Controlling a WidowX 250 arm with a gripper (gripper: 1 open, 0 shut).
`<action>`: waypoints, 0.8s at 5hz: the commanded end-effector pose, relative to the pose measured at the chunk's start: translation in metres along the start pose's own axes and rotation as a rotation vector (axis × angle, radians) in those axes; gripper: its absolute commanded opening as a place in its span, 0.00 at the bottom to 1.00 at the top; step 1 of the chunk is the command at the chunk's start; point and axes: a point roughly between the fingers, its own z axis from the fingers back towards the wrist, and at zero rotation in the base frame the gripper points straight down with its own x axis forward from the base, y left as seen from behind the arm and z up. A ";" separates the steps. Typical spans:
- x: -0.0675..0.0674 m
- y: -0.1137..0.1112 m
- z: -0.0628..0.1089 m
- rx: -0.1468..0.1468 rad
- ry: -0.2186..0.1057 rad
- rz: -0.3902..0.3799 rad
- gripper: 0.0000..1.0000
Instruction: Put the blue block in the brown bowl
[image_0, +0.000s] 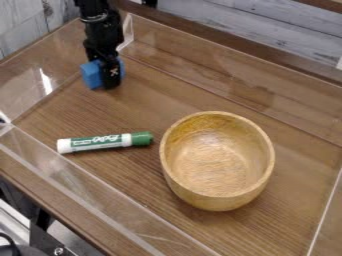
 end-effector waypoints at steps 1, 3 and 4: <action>0.000 -0.005 0.011 0.018 -0.023 -0.031 1.00; -0.003 -0.016 0.009 0.003 -0.029 -0.075 1.00; -0.005 -0.021 0.008 -0.003 -0.033 -0.093 1.00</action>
